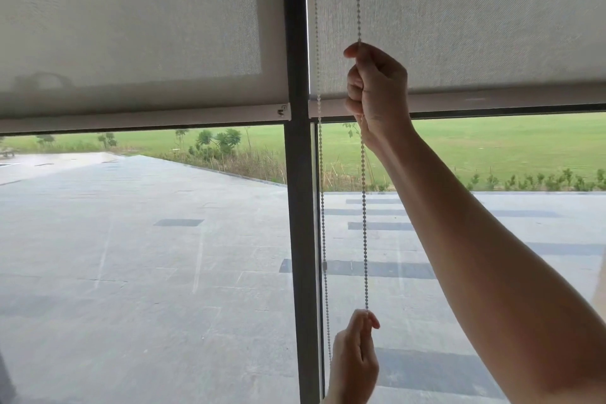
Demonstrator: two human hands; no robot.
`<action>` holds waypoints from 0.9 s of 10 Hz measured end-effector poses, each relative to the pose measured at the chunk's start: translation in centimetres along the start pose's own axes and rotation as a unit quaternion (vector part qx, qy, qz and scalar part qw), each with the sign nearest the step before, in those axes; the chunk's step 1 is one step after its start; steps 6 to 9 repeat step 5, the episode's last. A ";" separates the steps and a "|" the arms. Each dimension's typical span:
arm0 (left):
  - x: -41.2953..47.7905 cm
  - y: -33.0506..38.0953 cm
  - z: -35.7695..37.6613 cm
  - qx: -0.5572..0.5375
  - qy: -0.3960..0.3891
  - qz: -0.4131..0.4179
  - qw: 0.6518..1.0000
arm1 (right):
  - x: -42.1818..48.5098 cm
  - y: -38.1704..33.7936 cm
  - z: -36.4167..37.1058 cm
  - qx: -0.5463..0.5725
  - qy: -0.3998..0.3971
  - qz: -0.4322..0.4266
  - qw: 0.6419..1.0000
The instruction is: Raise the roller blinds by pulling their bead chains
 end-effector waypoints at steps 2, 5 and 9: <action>0.2 0.7 0.2 0.004 -0.009 0.005 1.000 | 0.9 0.2 -0.3 -0.035 0.002 0.000 0.999; 4.2 7.5 -6.1 0.267 -0.013 0.168 0.949 | 0.9 -2.2 -2.5 -0.325 0.054 -0.088 0.940; 4.2 7.5 -6.1 0.267 -0.013 0.168 0.949 | 0.9 -2.2 -2.5 -0.325 0.054 -0.088 0.940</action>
Point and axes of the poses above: each hand's wrist, its own x-axis towards the middle knuckle, its own z-axis out of the palm, y = z × x, the point moved 10 cm from there along x, towards the middle knuckle, and after that the axes turned 6 degrees about x, right-handed, at the moved point
